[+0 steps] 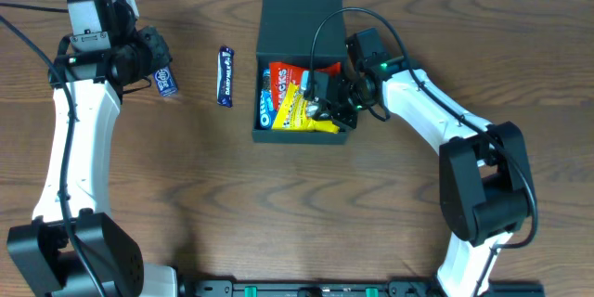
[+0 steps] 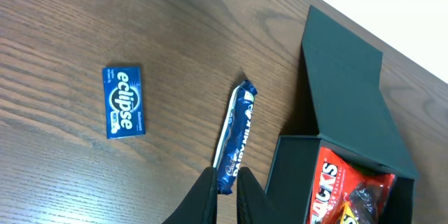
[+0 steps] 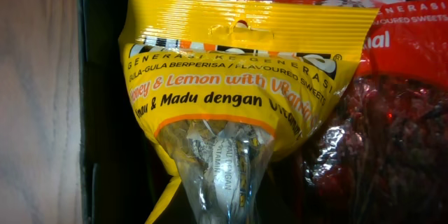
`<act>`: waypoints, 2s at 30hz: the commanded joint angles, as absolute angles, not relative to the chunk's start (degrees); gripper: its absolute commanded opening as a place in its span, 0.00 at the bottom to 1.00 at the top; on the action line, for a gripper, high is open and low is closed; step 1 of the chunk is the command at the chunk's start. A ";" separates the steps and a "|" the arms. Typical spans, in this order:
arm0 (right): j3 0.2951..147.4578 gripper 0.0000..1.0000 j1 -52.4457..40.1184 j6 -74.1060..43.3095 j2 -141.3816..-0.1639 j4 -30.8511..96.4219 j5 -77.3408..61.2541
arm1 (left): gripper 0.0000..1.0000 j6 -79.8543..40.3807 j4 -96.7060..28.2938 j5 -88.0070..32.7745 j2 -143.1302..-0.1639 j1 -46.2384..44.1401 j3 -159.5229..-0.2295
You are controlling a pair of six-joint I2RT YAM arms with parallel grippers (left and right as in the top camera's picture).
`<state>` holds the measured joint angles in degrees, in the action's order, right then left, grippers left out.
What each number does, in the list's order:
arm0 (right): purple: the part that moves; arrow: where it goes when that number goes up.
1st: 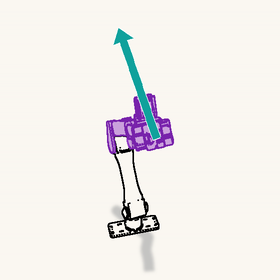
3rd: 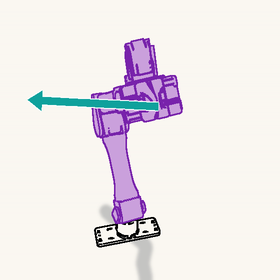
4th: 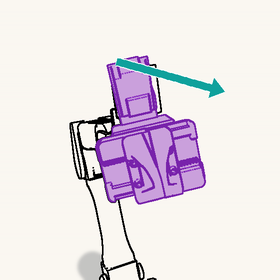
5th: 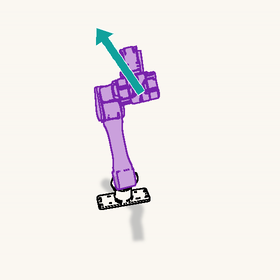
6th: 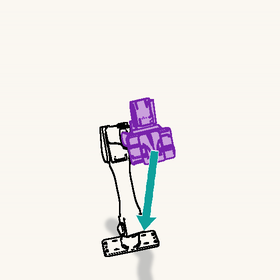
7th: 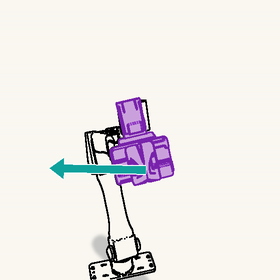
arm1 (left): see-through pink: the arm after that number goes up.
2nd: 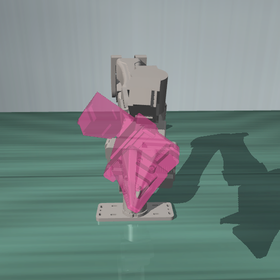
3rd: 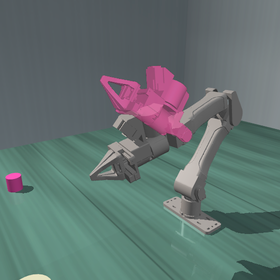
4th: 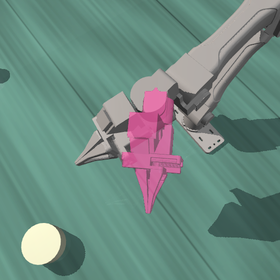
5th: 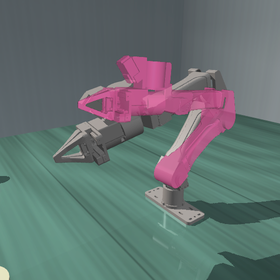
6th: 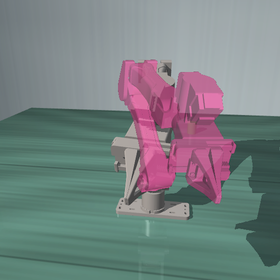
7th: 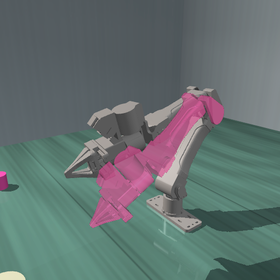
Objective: Pack container
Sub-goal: 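Push the yellow Hacks bag down into the box with the right gripper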
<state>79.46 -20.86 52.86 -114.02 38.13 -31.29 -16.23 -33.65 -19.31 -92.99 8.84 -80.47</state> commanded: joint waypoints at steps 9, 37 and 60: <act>80.42 0.22 -21.08 56.36 -114.91 36.51 -21.43 | 0.12 -15.22 -33.61 -19.51 -91.68 9.04 -81.28; 81.12 0.01 -21.08 43.79 -105.25 38.85 -27.75 | 0.13 -15.20 -33.58 -19.07 -91.68 9.04 -81.28; 80.95 0.01 -21.08 43.68 -117.16 40.66 -18.48 | 0.13 -15.20 -33.82 -19.07 -91.68 9.04 -81.28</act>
